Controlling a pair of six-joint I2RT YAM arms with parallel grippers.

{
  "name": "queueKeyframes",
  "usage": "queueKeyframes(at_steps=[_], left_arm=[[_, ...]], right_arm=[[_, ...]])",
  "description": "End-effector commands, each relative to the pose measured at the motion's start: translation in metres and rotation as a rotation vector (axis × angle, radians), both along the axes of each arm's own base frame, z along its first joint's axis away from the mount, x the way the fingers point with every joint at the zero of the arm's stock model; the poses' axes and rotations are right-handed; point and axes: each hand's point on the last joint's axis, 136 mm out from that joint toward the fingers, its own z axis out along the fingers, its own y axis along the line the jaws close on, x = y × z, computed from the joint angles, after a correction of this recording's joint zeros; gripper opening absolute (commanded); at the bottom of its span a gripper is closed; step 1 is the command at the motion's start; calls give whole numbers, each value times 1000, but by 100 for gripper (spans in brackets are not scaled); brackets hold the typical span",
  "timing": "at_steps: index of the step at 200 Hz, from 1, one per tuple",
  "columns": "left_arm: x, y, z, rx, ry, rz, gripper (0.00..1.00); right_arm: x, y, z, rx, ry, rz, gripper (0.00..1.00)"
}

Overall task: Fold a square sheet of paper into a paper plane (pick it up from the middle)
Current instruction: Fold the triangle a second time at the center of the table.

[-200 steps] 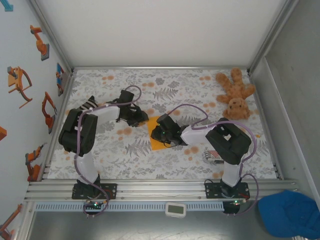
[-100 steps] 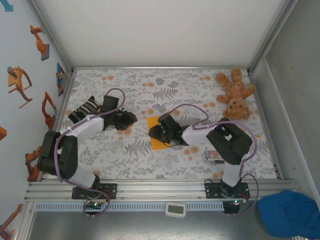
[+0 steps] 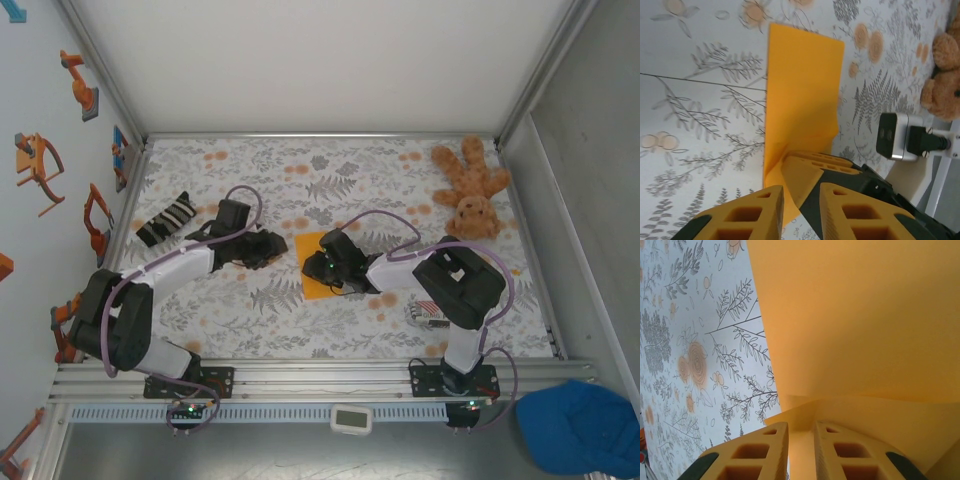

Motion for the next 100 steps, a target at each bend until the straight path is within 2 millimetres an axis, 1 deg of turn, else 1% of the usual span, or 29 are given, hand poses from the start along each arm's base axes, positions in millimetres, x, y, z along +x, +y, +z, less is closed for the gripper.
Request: queueKeyframes(at_steps=[1, 23, 43, 67, 100], left_arm=[[-3, -11, -6, -23, 23, -17, 22], [-3, -22, -12, -24, 32, -38, 17], [-3, -31, -18, -14, 38, -58, 10], [-5, -40, -25, 16, 41, -87, 7], [-8, -42, -40, 92, 48, -100, 4]], right_arm=[[-6, -15, -14, -54, 40, -23, 16], [-7, -17, -16, -62, 44, -26, 7], [-8, -17, -18, -75, 52, -24, 2], [-8, -18, -19, -79, 56, -25, 0], [-8, -18, -18, -79, 57, -28, 0]])
